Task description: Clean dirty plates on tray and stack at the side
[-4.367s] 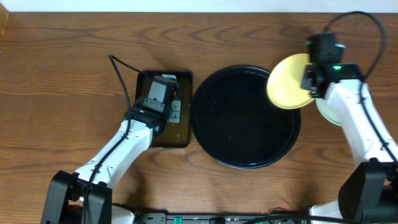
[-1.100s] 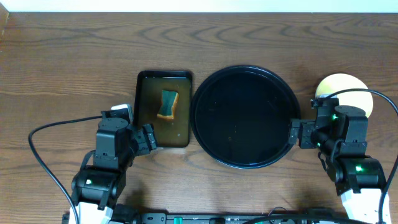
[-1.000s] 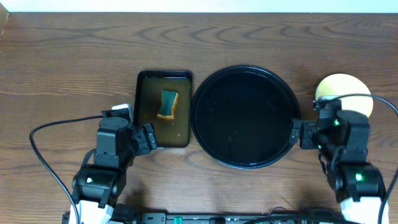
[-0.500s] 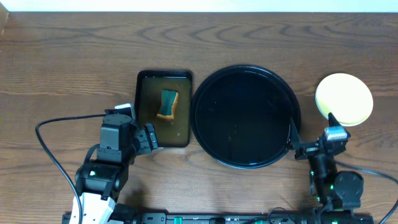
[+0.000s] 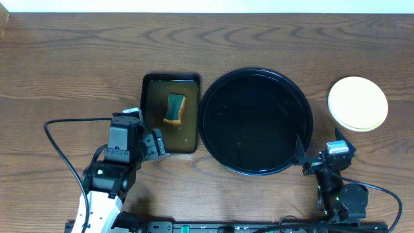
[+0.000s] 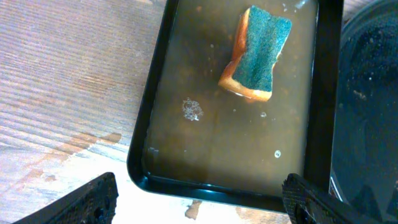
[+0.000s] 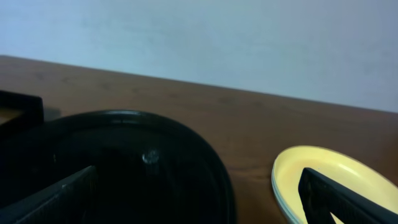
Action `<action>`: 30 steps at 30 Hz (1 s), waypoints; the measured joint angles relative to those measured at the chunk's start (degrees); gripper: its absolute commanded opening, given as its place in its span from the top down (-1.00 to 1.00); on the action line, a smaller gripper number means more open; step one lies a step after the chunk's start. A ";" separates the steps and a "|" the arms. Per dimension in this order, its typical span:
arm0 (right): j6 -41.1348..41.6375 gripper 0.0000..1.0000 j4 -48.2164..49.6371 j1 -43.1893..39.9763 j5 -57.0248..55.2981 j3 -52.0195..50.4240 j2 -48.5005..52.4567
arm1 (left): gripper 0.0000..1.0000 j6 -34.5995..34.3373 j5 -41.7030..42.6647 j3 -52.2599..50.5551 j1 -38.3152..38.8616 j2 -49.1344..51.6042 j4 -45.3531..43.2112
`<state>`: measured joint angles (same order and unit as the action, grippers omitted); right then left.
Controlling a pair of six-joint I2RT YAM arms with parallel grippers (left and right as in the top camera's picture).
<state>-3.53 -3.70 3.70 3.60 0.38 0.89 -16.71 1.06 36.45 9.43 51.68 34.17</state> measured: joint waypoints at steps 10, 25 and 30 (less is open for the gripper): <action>-0.09 -0.99 -0.09 0.00 -0.02 0.00 -0.04 | -0.72 0.00 0.00 0.00 0.02 0.83 0.00; -0.09 -0.98 -0.09 0.00 -0.04 0.00 -0.04 | -0.72 0.00 0.00 0.00 0.02 1.05 0.00; -0.09 -0.99 -0.09 0.00 -0.02 0.00 -0.04 | -0.72 0.00 0.00 0.00 0.00 1.05 0.00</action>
<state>-3.62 -3.79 3.70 3.57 0.38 0.84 -16.71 1.06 36.45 9.43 52.73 34.17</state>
